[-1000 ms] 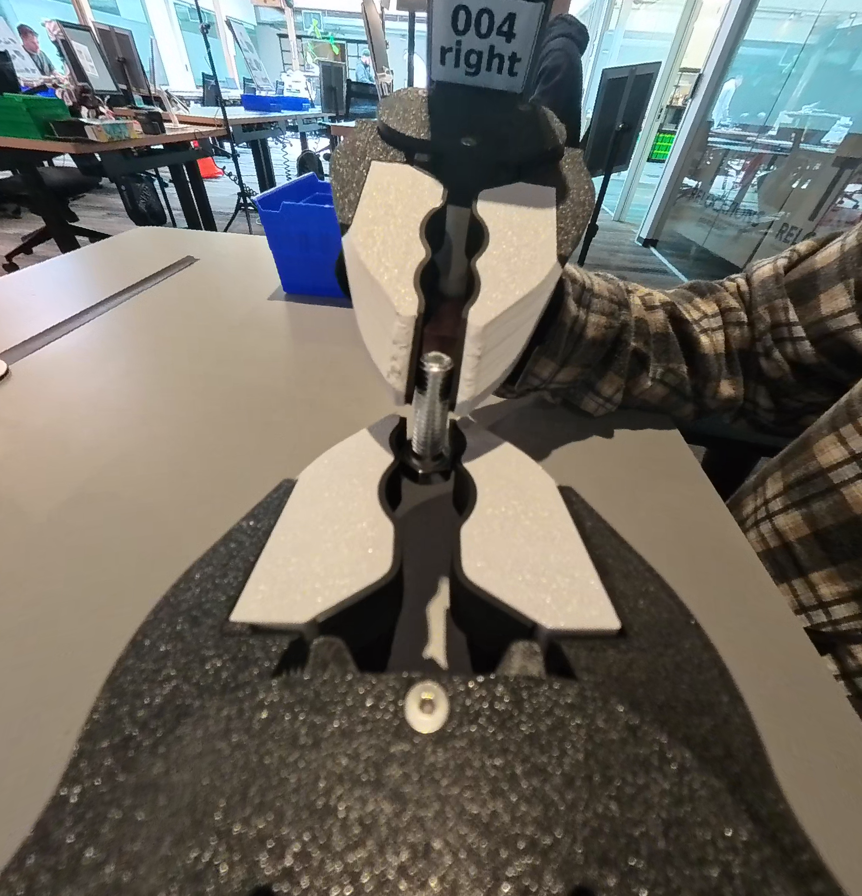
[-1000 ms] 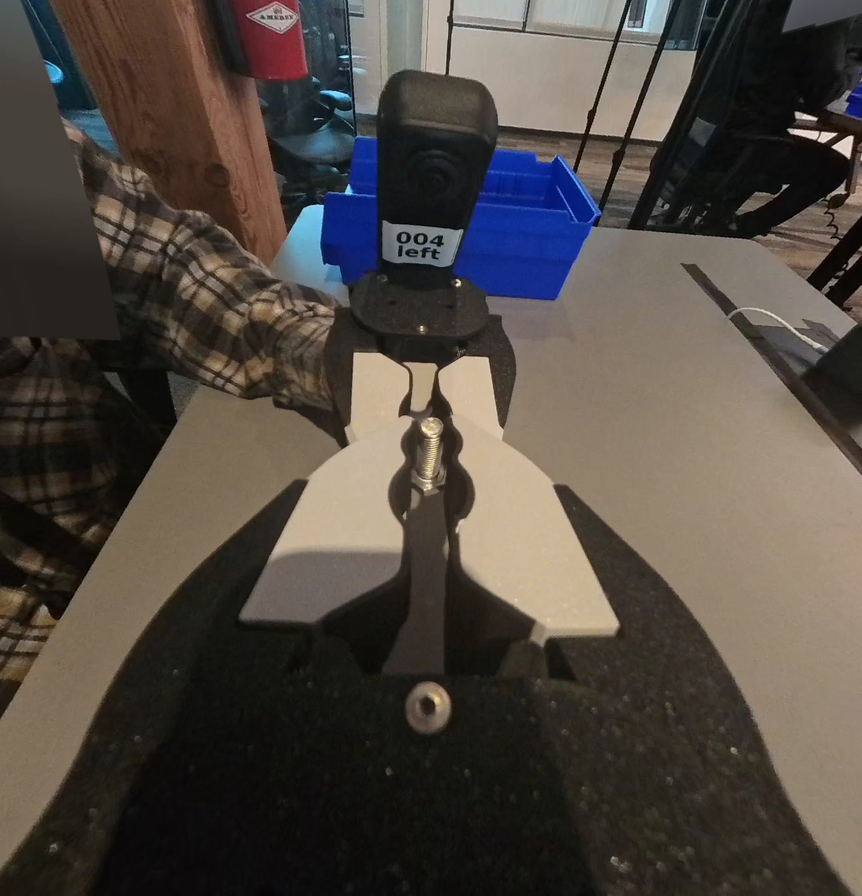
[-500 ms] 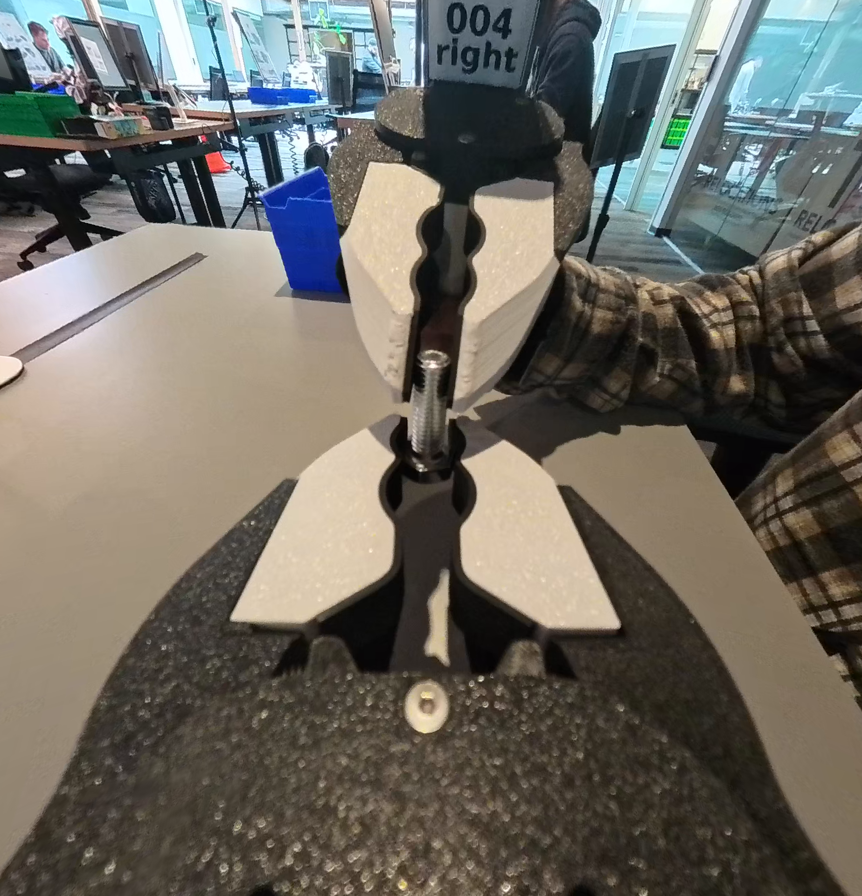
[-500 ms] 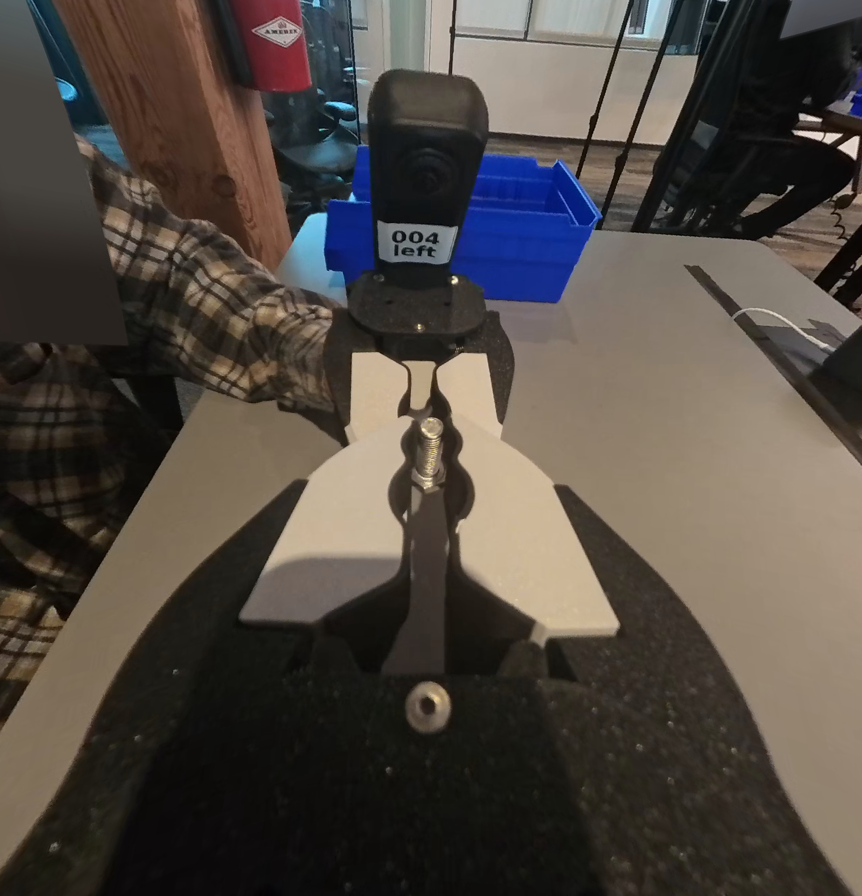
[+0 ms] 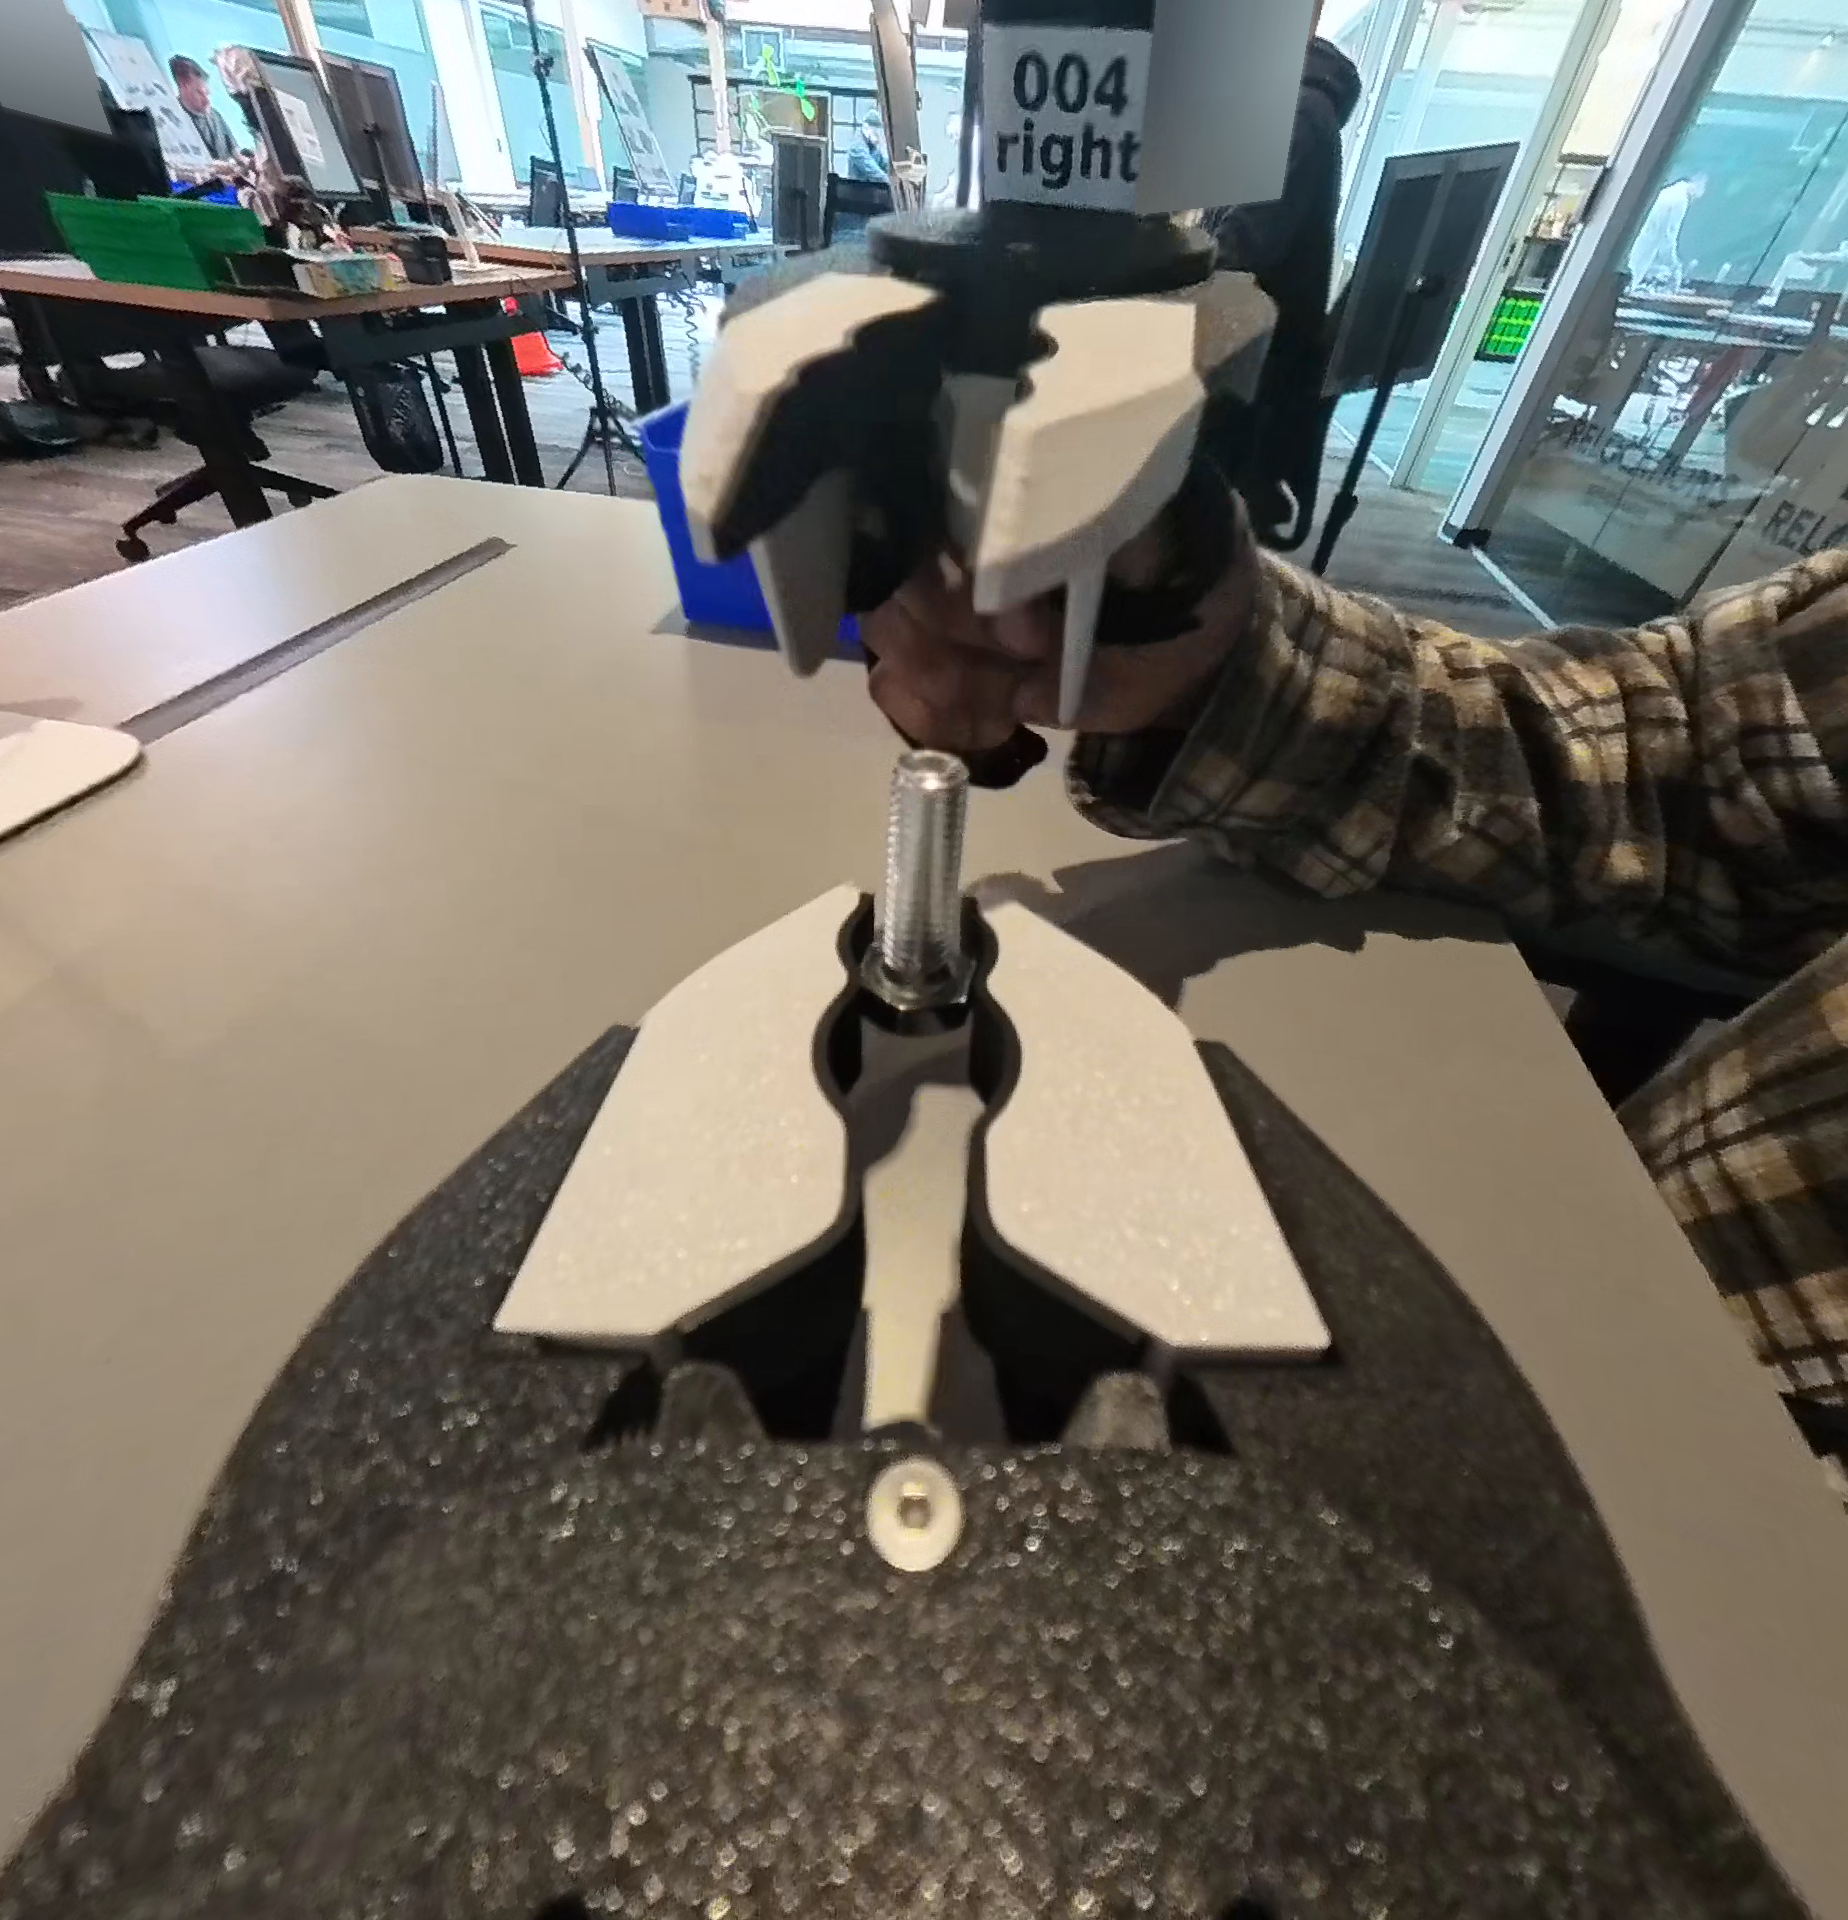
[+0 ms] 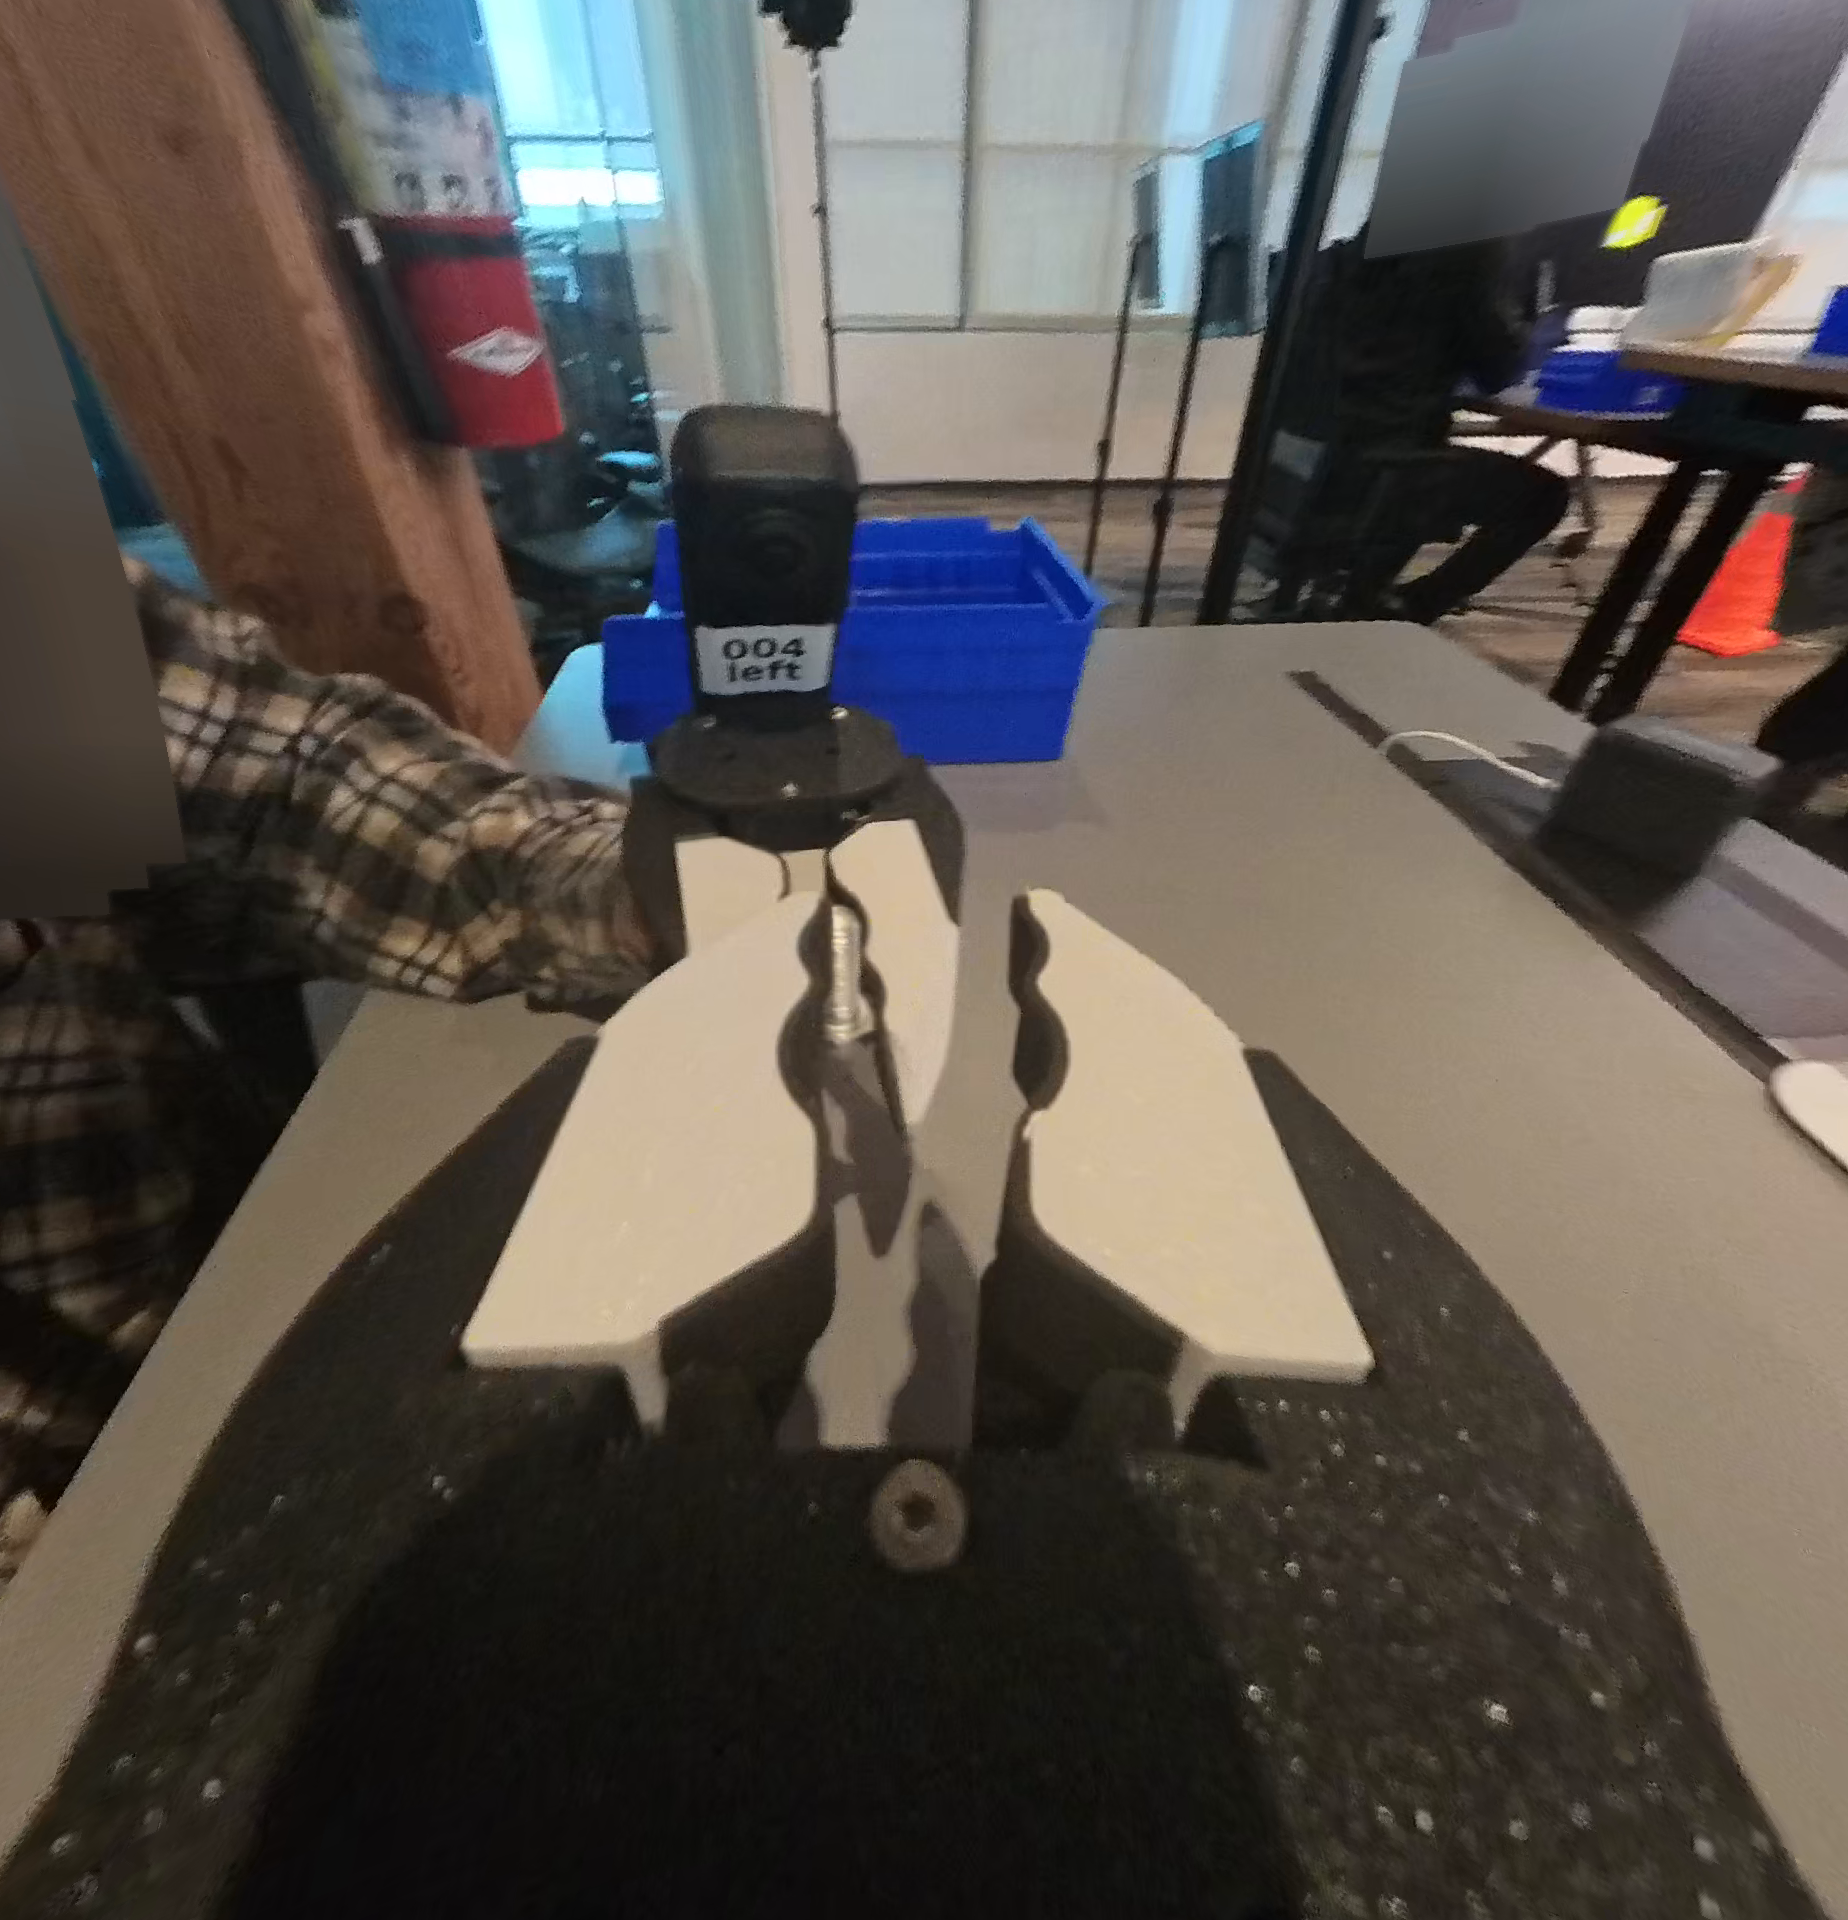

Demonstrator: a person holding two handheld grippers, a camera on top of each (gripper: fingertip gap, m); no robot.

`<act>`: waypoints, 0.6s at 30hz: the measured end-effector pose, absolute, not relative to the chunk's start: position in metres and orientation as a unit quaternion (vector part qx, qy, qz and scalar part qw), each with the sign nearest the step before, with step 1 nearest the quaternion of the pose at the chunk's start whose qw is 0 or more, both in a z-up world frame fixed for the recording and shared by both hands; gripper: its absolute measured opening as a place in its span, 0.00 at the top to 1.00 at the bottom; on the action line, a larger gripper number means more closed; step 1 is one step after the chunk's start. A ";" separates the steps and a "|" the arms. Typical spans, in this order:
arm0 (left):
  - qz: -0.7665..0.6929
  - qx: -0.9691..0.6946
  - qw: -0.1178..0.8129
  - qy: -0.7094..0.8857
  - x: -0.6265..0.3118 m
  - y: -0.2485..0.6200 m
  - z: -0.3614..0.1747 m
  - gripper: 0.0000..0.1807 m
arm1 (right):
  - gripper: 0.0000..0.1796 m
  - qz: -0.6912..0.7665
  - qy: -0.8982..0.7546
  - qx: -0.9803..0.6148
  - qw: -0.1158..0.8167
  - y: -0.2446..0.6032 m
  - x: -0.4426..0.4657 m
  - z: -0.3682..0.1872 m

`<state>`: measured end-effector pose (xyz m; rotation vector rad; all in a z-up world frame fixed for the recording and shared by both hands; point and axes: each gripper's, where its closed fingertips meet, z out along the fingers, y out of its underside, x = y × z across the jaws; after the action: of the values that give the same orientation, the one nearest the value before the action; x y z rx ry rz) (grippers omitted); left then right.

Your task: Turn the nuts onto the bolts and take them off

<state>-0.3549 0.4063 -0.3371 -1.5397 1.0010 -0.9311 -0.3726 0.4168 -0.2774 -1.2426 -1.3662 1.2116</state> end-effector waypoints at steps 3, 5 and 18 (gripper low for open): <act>-0.390 -0.640 0.524 0.404 -0.360 0.410 -0.333 0.92 | 0.83 0.491 -0.533 -0.517 0.456 0.431 -0.362 -0.274; -0.387 -0.641 0.531 0.397 -0.364 0.413 -0.331 0.92 | 0.83 0.459 -0.542 -0.542 0.450 0.443 -0.353 -0.285; -0.362 -0.657 0.558 0.356 -0.385 0.432 -0.331 0.92 | 0.85 0.300 -0.656 -0.630 0.289 0.435 -0.293 -0.411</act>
<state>-0.3845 0.4325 -0.3308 -1.5485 0.8385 -0.8527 -0.2926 0.4350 -0.4109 -1.6802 -1.7505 0.7997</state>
